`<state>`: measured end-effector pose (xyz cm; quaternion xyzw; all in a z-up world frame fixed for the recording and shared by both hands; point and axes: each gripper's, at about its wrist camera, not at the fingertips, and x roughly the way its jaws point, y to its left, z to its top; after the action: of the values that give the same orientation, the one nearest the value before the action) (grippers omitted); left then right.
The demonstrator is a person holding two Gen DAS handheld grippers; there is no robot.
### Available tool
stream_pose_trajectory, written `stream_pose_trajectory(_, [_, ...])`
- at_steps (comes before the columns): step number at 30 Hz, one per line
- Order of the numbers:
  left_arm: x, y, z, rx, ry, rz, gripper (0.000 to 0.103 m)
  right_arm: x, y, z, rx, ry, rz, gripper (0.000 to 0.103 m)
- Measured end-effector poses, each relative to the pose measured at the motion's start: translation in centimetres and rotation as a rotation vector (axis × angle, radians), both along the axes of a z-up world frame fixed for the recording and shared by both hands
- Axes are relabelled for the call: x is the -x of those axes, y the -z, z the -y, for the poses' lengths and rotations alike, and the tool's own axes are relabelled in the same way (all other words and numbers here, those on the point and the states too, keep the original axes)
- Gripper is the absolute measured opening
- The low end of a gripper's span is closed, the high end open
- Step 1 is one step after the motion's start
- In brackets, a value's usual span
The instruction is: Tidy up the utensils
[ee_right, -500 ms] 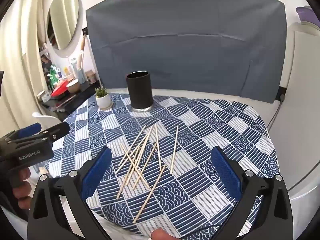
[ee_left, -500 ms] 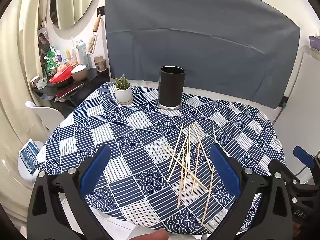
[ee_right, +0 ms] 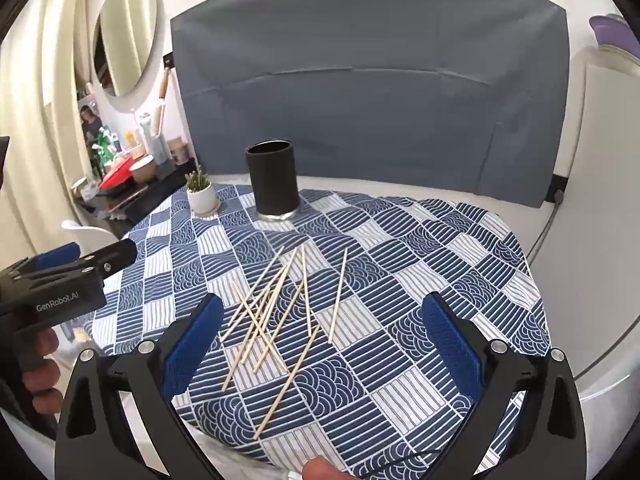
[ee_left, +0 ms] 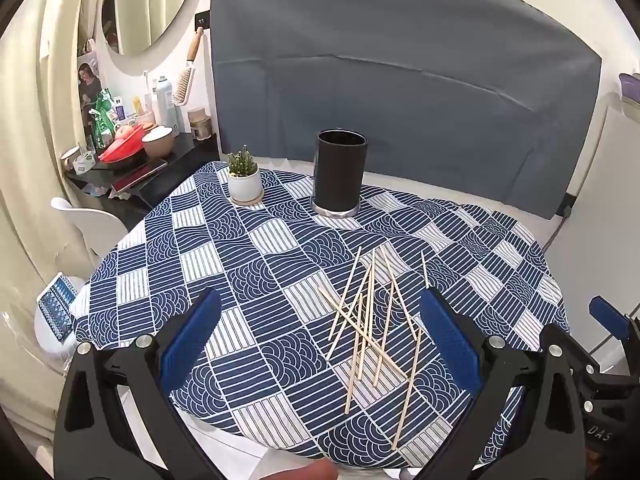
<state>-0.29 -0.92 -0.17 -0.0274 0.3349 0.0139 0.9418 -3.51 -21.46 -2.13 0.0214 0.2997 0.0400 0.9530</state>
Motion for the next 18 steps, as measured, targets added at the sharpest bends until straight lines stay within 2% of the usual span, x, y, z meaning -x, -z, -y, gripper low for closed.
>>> stream_pose_trajectory(1, [0.0,0.03,0.04,0.0,0.0,0.0,0.097,-0.2,-0.92,-0.42,0.018,-0.008,-0.007,0.095])
stream_pose_trajectory(18, [0.04,0.27,0.48,0.004,0.001,-0.001,0.097,-0.12,-0.8,-0.1,0.012,-0.003,-0.007,0.095])
